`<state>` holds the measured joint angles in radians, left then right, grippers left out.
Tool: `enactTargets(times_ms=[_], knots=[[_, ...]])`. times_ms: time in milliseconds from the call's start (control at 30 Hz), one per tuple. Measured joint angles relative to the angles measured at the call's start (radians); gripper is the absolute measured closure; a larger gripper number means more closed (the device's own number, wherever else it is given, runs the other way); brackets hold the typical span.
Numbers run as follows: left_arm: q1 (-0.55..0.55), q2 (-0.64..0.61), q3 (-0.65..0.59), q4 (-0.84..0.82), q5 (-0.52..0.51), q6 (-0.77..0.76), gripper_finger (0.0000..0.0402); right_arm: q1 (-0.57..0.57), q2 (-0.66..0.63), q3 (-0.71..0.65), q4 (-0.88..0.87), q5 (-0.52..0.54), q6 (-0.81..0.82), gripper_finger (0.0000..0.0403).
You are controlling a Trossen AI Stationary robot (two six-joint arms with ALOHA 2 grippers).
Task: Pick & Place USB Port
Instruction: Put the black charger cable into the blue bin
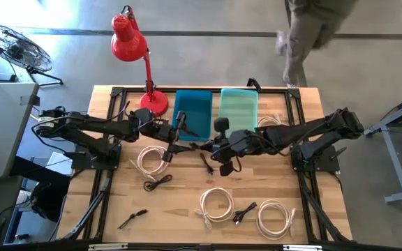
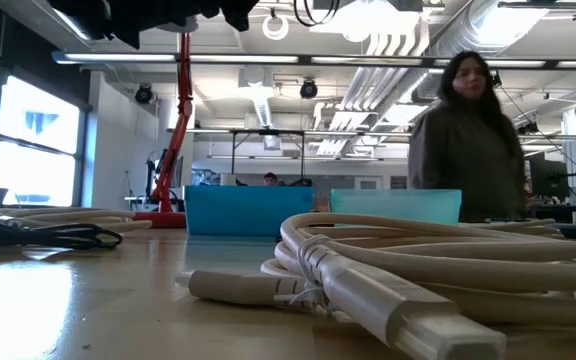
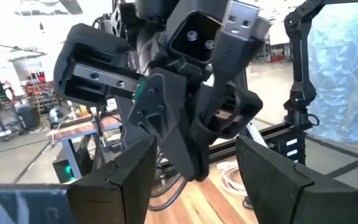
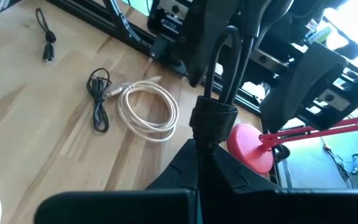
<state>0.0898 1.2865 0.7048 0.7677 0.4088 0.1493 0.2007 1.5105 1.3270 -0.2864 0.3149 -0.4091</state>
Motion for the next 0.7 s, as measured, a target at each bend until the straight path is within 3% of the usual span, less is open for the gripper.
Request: enactTargets(times_ms=[700], knots=[[-0.045,0.0,0.002,0.045,-0.116,0.034,0.0186,-0.039,0.0,0.0,0.019,-0.037,0.007,0.0403]])
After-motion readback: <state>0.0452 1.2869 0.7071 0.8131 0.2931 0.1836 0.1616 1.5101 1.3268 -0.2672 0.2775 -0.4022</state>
